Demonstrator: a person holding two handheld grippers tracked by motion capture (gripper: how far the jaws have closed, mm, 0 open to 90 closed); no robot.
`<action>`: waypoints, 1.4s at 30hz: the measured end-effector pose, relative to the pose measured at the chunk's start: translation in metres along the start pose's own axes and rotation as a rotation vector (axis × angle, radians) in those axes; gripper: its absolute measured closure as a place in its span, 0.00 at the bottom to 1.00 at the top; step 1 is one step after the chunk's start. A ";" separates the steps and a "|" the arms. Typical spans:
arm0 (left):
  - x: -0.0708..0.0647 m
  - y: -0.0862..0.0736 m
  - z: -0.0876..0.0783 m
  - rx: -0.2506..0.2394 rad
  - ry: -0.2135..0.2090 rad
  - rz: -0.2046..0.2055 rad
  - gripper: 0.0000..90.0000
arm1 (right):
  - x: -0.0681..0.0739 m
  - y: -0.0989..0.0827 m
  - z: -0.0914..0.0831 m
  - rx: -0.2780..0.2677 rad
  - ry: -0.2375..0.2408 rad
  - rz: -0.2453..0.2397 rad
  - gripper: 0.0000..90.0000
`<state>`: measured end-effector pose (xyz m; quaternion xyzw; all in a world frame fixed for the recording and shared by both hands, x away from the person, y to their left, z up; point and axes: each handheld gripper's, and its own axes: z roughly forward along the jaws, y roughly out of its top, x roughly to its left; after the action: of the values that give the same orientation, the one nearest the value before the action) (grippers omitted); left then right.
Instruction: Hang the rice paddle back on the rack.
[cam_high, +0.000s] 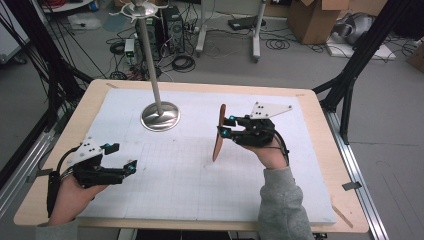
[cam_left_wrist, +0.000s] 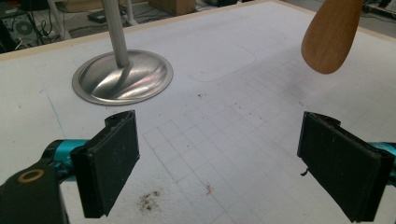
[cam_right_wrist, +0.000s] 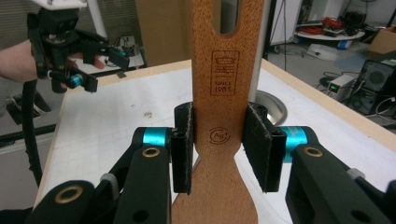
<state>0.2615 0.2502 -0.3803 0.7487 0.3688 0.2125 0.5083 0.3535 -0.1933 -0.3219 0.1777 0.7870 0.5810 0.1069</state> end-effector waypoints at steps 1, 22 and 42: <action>0.000 0.000 0.000 -0.001 -0.001 -0.001 0.15 | -0.001 0.003 -0.001 0.000 -0.003 -0.001 0.72; 0.009 -0.006 -0.002 -0.014 -0.006 -0.041 0.15 | -0.012 0.056 0.007 0.021 -0.028 -0.011 0.72; 0.017 -0.010 -0.004 -0.032 -0.009 -0.056 0.15 | -0.026 0.091 0.030 0.018 -0.026 0.029 0.72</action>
<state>0.2657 0.2677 -0.3888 0.7309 0.3838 0.2007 0.5275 0.4028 -0.1540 -0.2452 0.1977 0.7880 0.5732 0.1071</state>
